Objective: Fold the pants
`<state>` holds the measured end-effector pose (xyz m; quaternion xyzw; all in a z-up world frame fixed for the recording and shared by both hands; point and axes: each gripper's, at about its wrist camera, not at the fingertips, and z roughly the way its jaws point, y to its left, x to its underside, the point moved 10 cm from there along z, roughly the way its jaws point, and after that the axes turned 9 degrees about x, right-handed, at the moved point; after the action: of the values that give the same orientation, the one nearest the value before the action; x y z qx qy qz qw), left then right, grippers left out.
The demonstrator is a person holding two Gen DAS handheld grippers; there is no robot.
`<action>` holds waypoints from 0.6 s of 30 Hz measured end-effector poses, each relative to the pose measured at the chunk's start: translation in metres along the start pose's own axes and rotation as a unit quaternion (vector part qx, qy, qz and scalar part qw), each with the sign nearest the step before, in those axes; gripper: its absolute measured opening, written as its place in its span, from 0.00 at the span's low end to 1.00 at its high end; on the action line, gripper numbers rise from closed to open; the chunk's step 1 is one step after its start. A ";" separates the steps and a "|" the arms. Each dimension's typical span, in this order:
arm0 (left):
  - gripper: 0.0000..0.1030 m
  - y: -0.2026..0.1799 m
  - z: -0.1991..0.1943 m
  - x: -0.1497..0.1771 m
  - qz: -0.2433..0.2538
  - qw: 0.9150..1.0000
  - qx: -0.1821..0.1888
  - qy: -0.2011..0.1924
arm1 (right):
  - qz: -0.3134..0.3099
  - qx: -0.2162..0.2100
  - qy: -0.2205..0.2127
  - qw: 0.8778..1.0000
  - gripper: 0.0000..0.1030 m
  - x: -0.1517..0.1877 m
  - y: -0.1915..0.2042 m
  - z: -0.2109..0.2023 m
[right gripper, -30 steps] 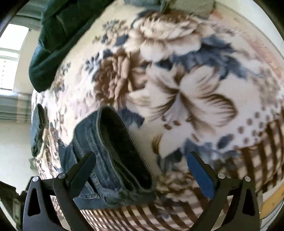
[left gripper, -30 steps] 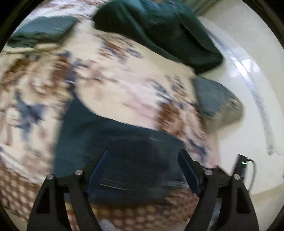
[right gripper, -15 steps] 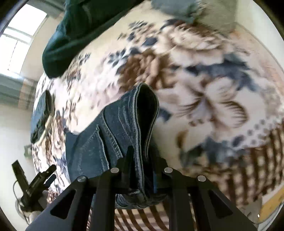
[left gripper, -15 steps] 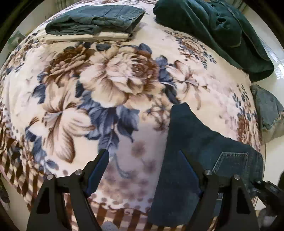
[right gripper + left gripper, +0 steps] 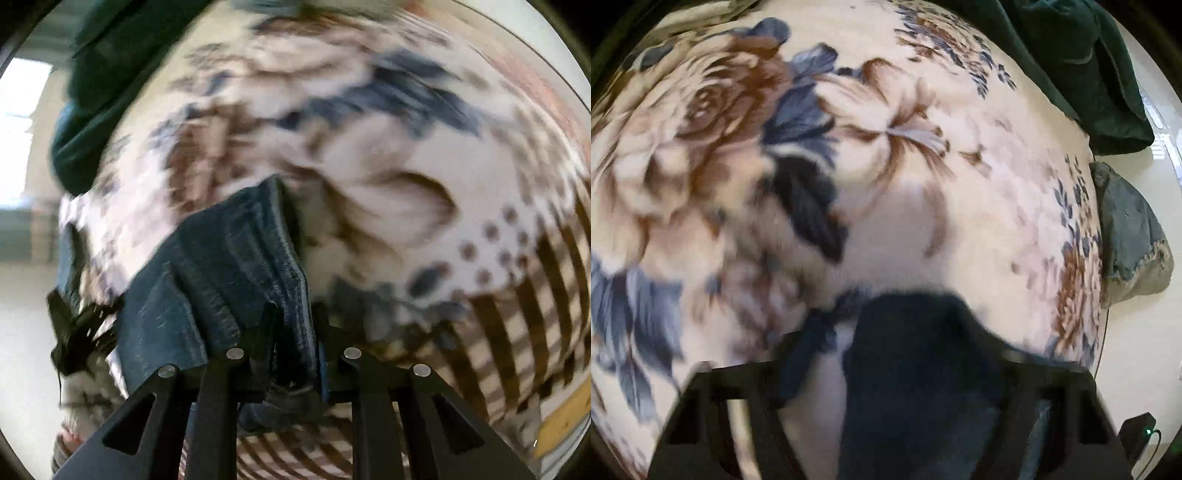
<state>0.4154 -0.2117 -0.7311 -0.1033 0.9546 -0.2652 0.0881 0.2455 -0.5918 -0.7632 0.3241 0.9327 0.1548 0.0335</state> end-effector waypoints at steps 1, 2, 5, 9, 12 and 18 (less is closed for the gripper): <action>0.33 0.006 0.000 -0.002 -0.001 1.000 -0.009 0.003 | 0.019 -0.009 0.018 1.000 0.25 0.002 -0.006 0.007; 0.33 0.009 0.000 -0.002 -0.005 1.000 -0.004 0.005 | 0.042 -0.022 0.031 0.998 0.38 0.002 -0.010 0.012; 0.35 0.008 -0.009 -0.001 0.001 1.000 0.003 0.008 | 0.103 -0.070 0.036 0.992 0.62 0.002 -0.021 -0.001; 0.51 0.004 -0.041 0.013 -0.008 1.000 0.004 0.013 | 0.134 -0.114 0.047 0.983 0.74 0.018 -0.027 -0.019; 0.65 -0.003 -0.060 0.037 -0.012 1.000 0.022 0.008 | 0.153 -0.127 0.093 0.976 0.74 0.041 -0.026 -0.004; 0.65 -0.006 -0.051 0.099 -0.003 0.999 0.015 0.039 | 0.111 -0.036 0.012 0.993 0.21 0.038 -0.018 -0.015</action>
<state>0.3097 -0.2157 -0.6964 -0.0941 0.9528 -0.2839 0.0518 0.2026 -0.5857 -0.7533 0.4225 0.8849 0.1951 0.0171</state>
